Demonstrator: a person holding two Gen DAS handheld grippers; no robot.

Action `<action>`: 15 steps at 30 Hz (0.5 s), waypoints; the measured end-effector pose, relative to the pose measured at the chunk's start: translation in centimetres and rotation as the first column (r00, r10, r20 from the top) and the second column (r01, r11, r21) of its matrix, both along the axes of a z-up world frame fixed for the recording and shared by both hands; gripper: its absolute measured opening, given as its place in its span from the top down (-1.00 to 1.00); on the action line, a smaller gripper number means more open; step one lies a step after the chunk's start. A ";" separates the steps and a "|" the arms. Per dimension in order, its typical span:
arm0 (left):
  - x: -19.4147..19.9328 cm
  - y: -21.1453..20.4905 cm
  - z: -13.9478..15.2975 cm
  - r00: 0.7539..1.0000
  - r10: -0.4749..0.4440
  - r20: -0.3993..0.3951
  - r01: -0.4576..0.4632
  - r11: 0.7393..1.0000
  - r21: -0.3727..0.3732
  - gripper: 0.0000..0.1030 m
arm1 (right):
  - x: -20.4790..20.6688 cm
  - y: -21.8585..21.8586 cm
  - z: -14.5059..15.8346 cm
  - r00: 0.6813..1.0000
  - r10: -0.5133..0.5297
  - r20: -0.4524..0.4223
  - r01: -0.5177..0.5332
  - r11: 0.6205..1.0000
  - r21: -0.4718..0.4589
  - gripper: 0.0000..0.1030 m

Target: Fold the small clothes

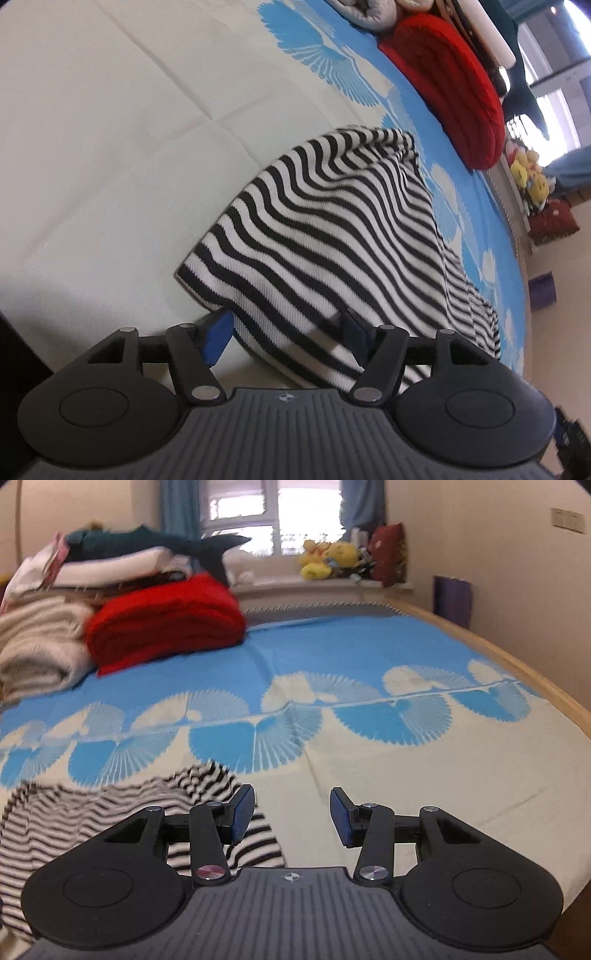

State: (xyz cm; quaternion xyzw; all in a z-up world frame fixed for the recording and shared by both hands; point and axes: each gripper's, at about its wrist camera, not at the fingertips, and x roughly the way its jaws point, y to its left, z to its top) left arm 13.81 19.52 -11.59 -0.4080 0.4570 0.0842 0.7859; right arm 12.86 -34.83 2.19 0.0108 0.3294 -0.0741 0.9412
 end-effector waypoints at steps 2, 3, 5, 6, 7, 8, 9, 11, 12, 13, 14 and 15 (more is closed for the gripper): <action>0.4 0.3 -0.1 1.000 0.029 0.006 -0.029 1.000 -0.008 -0.36 | 0.0 0.0 -0.3 1.000 -0.004 -0.012 0.004 1.000 -0.008 0.09; 0.5 0.4 -0.1 0.999 0.043 0.010 -0.043 0.999 -0.010 -0.36 | -0.1 0.0 -0.4 1.000 -0.004 -0.016 0.004 1.000 -0.009 0.09; 0.5 0.7 -0.1 0.998 0.064 0.015 -0.064 0.998 -0.012 -0.36 | -0.1 -0.2 -0.5 1.000 -0.013 -0.022 0.013 1.000 -0.010 0.09; 0.6 0.8 -0.1 0.997 0.074 0.017 -0.074 0.997 -0.014 -0.36 | -0.1 -0.3 -0.6 0.999 -0.019 -0.025 0.019 1.000 -0.006 0.09; 0.5 0.9 -0.1 0.996 0.084 0.018 -0.083 0.996 -0.017 -0.36 | -0.1 -0.4 -0.7 0.999 -0.028 -0.029 0.028 1.000 -0.003 0.09; 0.5 1.1 -0.1 0.996 0.093 0.019 -0.092 0.996 -0.018 -0.36 | -0.1 -0.6 -0.7 0.999 -0.038 -0.032 0.038 0.999 -0.001 0.09; 0.6 1.2 0.0 0.995 0.100 0.021 -0.100 0.995 -0.017 -0.36 | -0.2 -0.7 -0.8 0.998 -0.045 -0.035 0.045 0.999 0.002 0.09; 0.5 1.5 0.0 0.993 0.115 0.025 -0.115 0.993 -0.010 -0.36 | -0.3 -1.0 -0.8 0.998 -0.057 -0.037 0.057 0.998 0.006 0.09; 0.5 1.6 0.0 0.992 0.122 0.028 -0.122 0.992 -0.010 -0.36 | -0.3 -1.1 -0.9 0.997 -0.062 -0.037 0.062 0.998 0.007 0.09; 0.5 1.7 0.0 0.991 0.128 0.029 -0.128 0.992 -0.012 -0.36 | -0.4 -1.1 -0.8 0.997 -0.065 -0.037 0.065 0.998 0.008 0.09; 0.4 1.9 -0.1 0.991 0.132 0.030 -0.132 0.991 -0.015 -0.36 | -0.5 -1.2 -0.8 0.997 -0.067 -0.037 0.067 0.998 0.007 0.09; 0.5 1.9 0.0 0.990 0.137 0.033 -0.137 0.990 -0.016 -0.36 | -0.6 -1.2 -0.8 0.997 -0.068 -0.037 0.068 0.998 0.005 0.09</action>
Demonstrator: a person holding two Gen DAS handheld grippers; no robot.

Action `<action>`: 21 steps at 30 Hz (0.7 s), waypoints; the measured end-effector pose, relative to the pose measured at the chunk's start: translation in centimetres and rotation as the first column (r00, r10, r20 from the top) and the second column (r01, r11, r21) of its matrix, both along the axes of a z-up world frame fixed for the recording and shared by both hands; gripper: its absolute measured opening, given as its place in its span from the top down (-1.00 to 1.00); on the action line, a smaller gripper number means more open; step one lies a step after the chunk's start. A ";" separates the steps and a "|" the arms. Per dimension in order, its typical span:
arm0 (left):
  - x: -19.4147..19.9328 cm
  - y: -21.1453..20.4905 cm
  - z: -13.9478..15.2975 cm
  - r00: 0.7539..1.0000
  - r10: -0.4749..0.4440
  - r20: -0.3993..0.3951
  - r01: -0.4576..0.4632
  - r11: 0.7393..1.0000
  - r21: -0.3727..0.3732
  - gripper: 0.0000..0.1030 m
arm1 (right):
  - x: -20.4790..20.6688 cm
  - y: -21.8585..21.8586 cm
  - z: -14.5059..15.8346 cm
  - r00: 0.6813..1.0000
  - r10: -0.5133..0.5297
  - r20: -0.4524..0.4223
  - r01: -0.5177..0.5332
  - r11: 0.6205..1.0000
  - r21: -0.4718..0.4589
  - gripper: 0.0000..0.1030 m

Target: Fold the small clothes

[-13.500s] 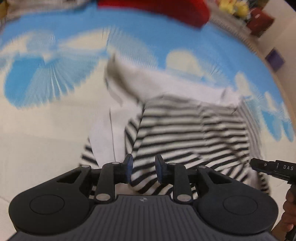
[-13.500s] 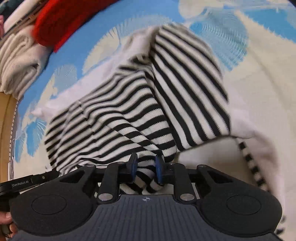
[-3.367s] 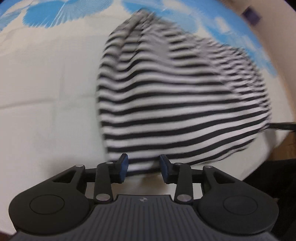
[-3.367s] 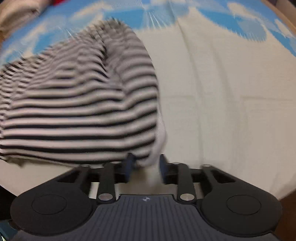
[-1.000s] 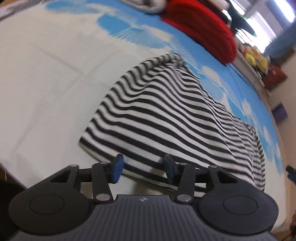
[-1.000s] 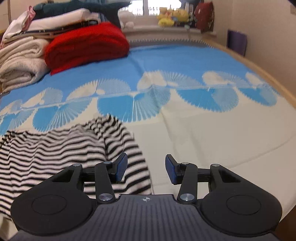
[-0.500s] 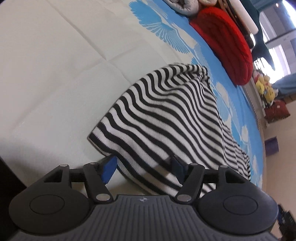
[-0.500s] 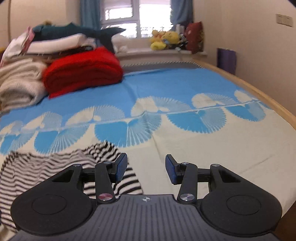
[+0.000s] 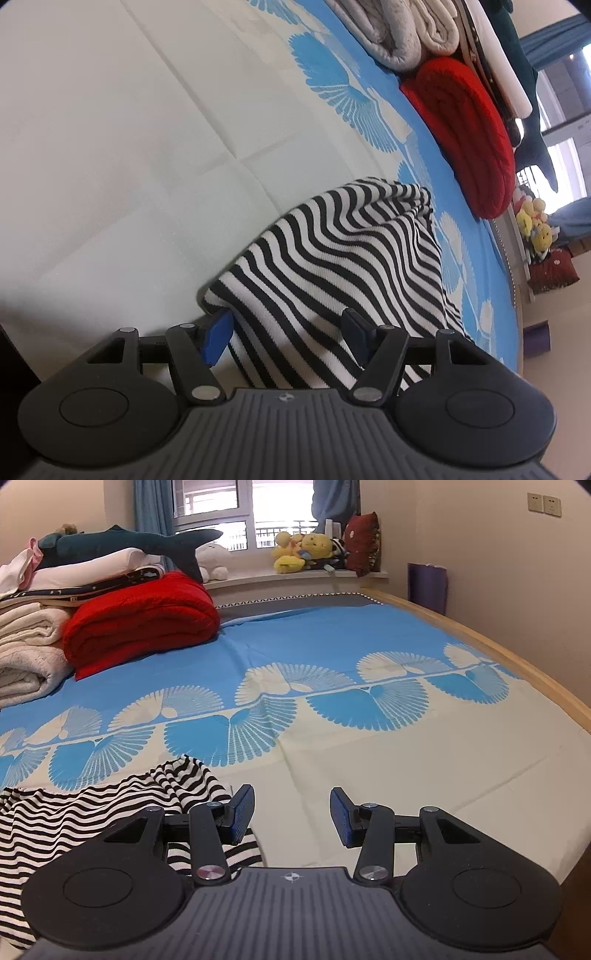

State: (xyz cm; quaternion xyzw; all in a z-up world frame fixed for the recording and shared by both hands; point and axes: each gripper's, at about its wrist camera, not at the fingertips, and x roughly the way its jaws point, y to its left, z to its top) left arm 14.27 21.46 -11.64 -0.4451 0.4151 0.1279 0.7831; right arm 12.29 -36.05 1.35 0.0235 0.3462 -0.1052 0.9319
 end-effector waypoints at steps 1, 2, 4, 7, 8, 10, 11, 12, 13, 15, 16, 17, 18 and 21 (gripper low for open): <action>0.0 0.1 0.0 1.000 0.005 0.003 -0.005 1.000 0.000 -0.36 | -0.1 0.0 0.0 1.000 -0.001 -0.001 0.001 1.000 -0.002 0.09; 0.0 0.2 -0.1 1.000 0.010 0.005 -0.010 1.000 -0.001 -0.36 | -0.1 -0.1 0.0 1.000 -0.001 -0.001 0.001 1.000 -0.004 0.09; -0.1 0.5 -0.2 1.000 0.027 0.010 -0.027 1.000 -0.011 -0.34 | -0.2 -0.2 0.0 1.000 -0.001 -0.002 0.001 1.000 -0.007 0.09; -0.5 1.4 -0.2 0.996 0.085 0.003 -0.085 0.996 -0.010 -0.30 | -0.3 -0.4 0.0 1.000 -0.003 -0.003 0.003 1.000 -0.008 0.09; -0.8 1.8 -0.1 0.993 0.118 -0.015 -0.118 0.993 0.014 -0.29 | -0.3 -0.5 0.0 1.000 -0.006 -0.002 0.006 1.000 -0.007 0.09; -1.2 2.7 -0.4 0.986 0.166 -0.026 -0.166 0.986 0.000 -0.22 | -0.3 -0.6 0.0 1.000 -0.012 0.000 0.012 1.000 -0.002 0.09; -1.4 3.0 -0.6 0.984 0.177 -0.026 -0.178 0.984 -0.025 -0.22 | -0.4 -0.7 0.1 1.000 -0.014 0.003 0.014 1.000 0.002 0.09; -1.4 3.2 -0.6 0.984 0.179 -0.025 -0.180 0.983 -0.042 -0.22 | -0.4 -0.7 0.1 1.000 -0.017 0.006 0.016 1.000 0.006 0.09; -1.4 3.3 -0.7 0.984 0.174 -0.023 -0.175 0.983 -0.061 -0.22 | -0.4 -0.8 0.2 1.000 -0.019 0.010 0.019 1.000 0.012 0.09; -1.6 3.4 -0.7 0.983 0.179 -0.031 -0.181 0.981 -0.064 -0.14 | -0.5 -1.0 0.3 1.000 -0.024 0.016 0.024 0.999 0.023 0.09; -1.8 3.4 -0.5 0.981 0.192 -0.042 -0.193 0.980 -0.044 -0.07 | -0.5 -1.2 0.3 0.999 -0.027 0.018 0.026 0.999 0.029 0.09; -2.3 3.6 -0.4 0.976 0.213 -0.056 -0.215 0.976 -0.034 -0.02 | -0.5 -1.3 0.3 0.999 -0.029 0.018 0.029 0.999 0.035 0.09; -2.6 3.6 -0.3 0.970 0.231 -0.070 -0.234 0.971 -0.041 0.02 | -0.5 -1.4 0.3 0.999 -0.031 0.019 0.030 0.999 0.041 0.09; -3.6 3.2 0.2 0.963 0.244 -0.116 -0.256 0.962 -0.097 0.01 | -0.6 -1.6 0.3 0.999 -0.027 0.022 0.025 0.999 0.047 0.09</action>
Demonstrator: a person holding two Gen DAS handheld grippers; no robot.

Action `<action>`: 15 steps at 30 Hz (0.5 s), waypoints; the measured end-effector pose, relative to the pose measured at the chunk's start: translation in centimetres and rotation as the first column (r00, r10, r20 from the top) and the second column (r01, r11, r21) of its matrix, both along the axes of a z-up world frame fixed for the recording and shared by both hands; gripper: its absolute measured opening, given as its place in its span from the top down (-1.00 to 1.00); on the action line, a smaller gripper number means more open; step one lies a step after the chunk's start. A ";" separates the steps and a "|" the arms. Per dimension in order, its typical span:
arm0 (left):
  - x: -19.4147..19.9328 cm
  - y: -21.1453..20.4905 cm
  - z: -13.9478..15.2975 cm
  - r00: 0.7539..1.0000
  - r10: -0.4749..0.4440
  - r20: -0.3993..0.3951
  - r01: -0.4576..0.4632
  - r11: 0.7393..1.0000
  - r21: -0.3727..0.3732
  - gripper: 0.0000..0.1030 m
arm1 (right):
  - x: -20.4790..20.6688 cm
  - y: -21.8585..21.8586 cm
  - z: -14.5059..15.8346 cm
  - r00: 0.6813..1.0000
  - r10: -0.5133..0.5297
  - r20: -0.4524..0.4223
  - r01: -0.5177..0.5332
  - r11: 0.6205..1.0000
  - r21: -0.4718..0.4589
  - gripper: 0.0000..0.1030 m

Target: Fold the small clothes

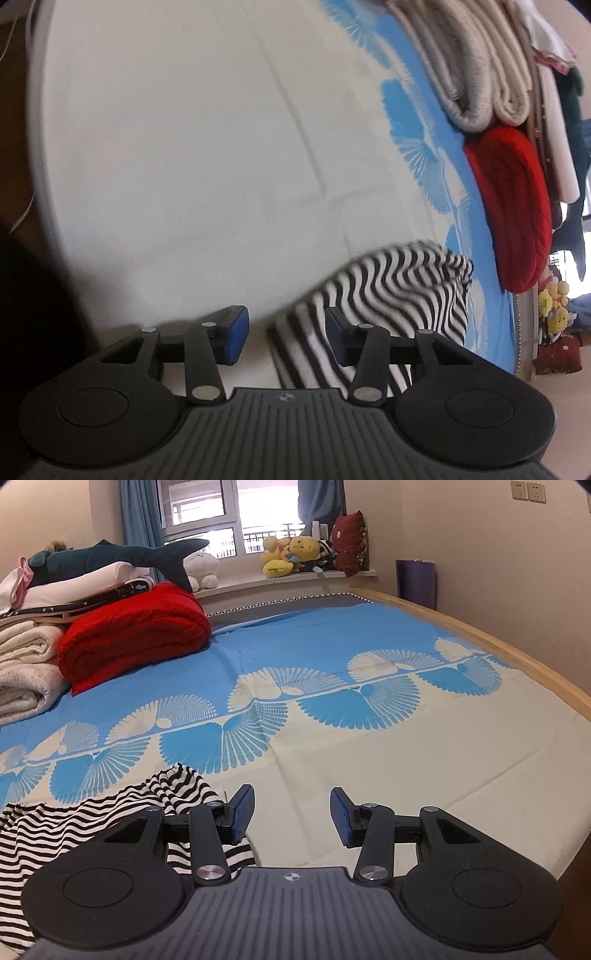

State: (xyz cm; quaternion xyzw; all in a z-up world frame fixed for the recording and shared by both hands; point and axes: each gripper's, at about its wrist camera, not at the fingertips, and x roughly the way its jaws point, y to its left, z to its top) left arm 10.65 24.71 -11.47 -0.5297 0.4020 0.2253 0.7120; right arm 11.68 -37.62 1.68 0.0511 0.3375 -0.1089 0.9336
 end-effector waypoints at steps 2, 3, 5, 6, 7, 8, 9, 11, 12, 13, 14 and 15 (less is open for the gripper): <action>-0.2 -0.4 -0.1 1.000 -0.016 0.003 0.016 0.998 -0.060 0.01 | 0.0 -0.1 0.0 1.000 0.006 0.002 -0.006 1.000 0.003 0.09; -0.1 -0.5 -0.4 0.999 -0.034 -0.005 0.034 0.996 -0.078 -0.01 | -0.1 -0.2 0.0 1.000 0.007 0.001 -0.007 1.000 0.006 0.09; 0.2 -0.8 -0.9 0.998 -0.055 0.007 0.055 0.996 -0.076 -0.01 | 0.0 -0.4 0.0 1.000 0.006 0.001 -0.006 1.000 0.015 0.09; 0.6 -0.8 -1.0 0.998 -0.064 0.019 0.065 0.996 -0.066 -0.01 | 0.0 -0.4 -0.1 1.000 0.003 0.001 -0.003 1.000 0.020 0.09; 1.2 -0.8 -1.1 0.996 -0.079 0.031 0.080 0.995 -0.053 -0.01 | 0.1 -0.4 -0.1 1.000 0.001 0.000 -0.001 1.000 0.024 0.09; 1.7 -0.8 -1.1 0.995 -0.093 0.042 0.095 0.995 -0.038 -0.01 | 0.2 -0.4 -0.1 1.000 -0.001 -0.001 0.001 1.000 0.028 0.09; 2.1 -0.9 -1.2 0.993 -0.106 0.050 0.107 0.994 -0.023 -0.01 | 0.2 -0.4 -0.1 1.000 -0.001 -0.001 0.001 1.000 0.030 0.09; 2.7 -1.1 -1.2 0.989 -0.135 0.057 0.135 0.991 0.013 0.02 | 0.2 -0.3 -0.1 1.000 0.004 -0.003 -0.003 1.000 0.028 0.09; 2.8 -1.3 -1.1 0.987 -0.153 0.056 0.152 0.988 0.031 0.11 | 0.3 -0.1 -0.2 1.000 0.007 -0.005 -0.007 1.000 0.025 0.09; 2.9 -1.5 -1.1 0.985 -0.167 0.051 0.165 0.985 0.048 0.37 | 0.3 0.0 -0.2 1.000 0.012 -0.007 -0.012 1.000 0.021 0.09; 3.0 -1.7 -1.2 0.983 -0.180 0.040 0.177 0.982 0.060 0.52 | 0.3 0.0 -0.2 1.000 0.015 -0.008 -0.015 1.000 0.019 0.09; 3.1 -1.8 -1.4 0.982 -0.188 0.034 0.186 0.981 0.061 0.73 | 0.3 0.0 -0.2 1.000 0.018 -0.009 -0.018 1.000 0.017 0.09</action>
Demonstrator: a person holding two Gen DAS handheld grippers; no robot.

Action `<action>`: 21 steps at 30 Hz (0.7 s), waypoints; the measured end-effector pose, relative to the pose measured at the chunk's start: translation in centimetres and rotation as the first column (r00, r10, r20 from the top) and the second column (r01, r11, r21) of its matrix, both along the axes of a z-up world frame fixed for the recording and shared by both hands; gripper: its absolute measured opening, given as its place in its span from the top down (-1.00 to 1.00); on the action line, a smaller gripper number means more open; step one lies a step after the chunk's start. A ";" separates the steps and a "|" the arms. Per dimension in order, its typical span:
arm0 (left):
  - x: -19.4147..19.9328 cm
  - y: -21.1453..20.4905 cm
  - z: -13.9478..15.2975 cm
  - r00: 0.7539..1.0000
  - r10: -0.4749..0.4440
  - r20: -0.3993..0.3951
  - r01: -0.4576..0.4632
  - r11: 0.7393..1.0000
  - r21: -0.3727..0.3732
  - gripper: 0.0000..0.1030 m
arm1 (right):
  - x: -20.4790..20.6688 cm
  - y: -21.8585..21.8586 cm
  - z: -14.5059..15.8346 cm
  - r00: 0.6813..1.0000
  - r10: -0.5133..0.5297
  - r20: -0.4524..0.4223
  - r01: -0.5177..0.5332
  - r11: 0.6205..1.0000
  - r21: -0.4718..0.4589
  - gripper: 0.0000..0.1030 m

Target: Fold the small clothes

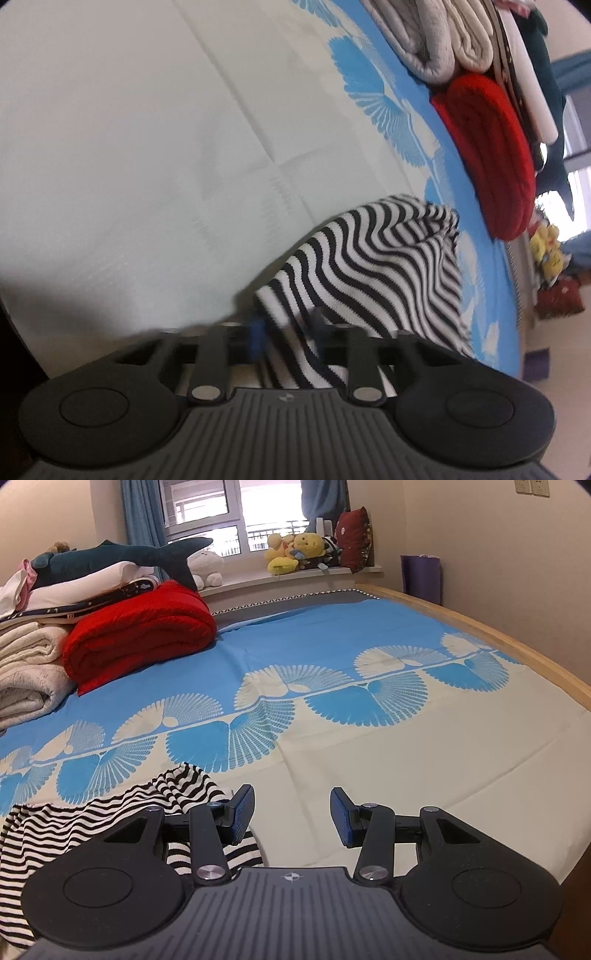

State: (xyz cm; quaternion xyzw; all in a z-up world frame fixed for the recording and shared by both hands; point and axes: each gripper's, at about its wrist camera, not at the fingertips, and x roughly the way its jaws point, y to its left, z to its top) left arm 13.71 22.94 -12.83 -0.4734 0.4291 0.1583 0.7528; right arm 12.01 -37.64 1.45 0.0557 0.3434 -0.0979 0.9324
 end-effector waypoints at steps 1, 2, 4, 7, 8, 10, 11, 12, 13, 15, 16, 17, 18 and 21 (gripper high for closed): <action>-0.1 -0.1 -0.2 1.000 -0.004 0.000 0.004 1.000 -0.001 0.77 | 0.0 -0.1 0.0 1.000 0.001 0.000 -0.001 1.000 0.000 0.09; 0.0 -0.2 0.0 1.000 -0.011 0.003 0.011 1.000 0.008 0.79 | 0.0 -0.1 0.0 1.000 0.000 0.000 0.000 1.000 0.002 0.09; 0.2 -0.5 0.3 0.999 -0.035 0.006 0.035 0.999 0.034 0.83 | 0.0 0.0 0.0 1.000 -0.002 0.001 0.002 1.000 0.002 0.09; 0.1 -0.7 0.8 0.998 -0.054 0.019 0.053 0.997 0.057 0.84 | 0.1 0.2 -0.1 1.000 -0.004 0.000 0.004 1.000 0.005 0.09; 0.4 -0.6 0.9 0.998 -0.056 0.022 0.055 0.997 0.060 0.84 | 0.1 0.2 -0.1 1.000 -0.003 0.000 0.003 1.000 0.005 0.09; 0.5 -0.6 1.2 0.998 -0.064 0.027 0.062 0.996 0.066 0.85 | 0.1 0.4 -0.2 1.000 0.000 -0.001 0.000 1.000 0.005 0.09; 0.5 -0.6 1.3 0.997 -0.070 0.033 0.067 0.995 0.071 0.85 | 0.2 0.5 -0.2 1.000 0.001 -0.001 -0.001 1.000 0.007 0.09; 0.4 -0.6 1.5 0.996 -0.076 0.039 0.073 0.994 0.082 0.86 | 0.2 0.6 -0.2 1.000 0.002 -0.001 -0.002 1.000 0.009 0.09; 0.4 -0.6 1.9 0.995 -0.082 0.047 0.077 0.992 0.097 0.87 | 0.3 0.7 -0.2 1.000 0.002 0.000 -0.002 1.000 0.012 0.09; 0.1 -0.5 2.9 0.993 -0.089 0.072 0.079 0.989 0.128 0.87 | 0.3 0.8 -0.2 1.000 0.000 0.004 0.000 1.000 0.019 0.09; 0.0 -0.5 3.4 0.992 -0.092 0.086 0.078 0.986 0.147 0.87 | 0.4 0.9 -0.1 1.000 0.000 0.006 0.000 1.000 0.024 0.09; -0.2 -0.3 3.9 0.991 -0.093 0.098 0.076 0.984 0.159 0.88 | 0.4 1.0 -0.1 1.000 -0.002 0.009 0.001 1.000 0.030 0.09; -0.4 -0.3 4.3 0.990 -0.093 0.105 0.074 0.982 0.173 0.88 | 0.5 1.1 -0.1 1.000 -0.003 0.010 0.003 0.999 0.035 0.09; -1.0 0.1 5.1 0.993 -0.094 0.075 0.073 0.967 0.243 0.88 | 0.8 1.6 -0.1 1.000 -0.001 0.013 0.000 0.999 0.052 0.09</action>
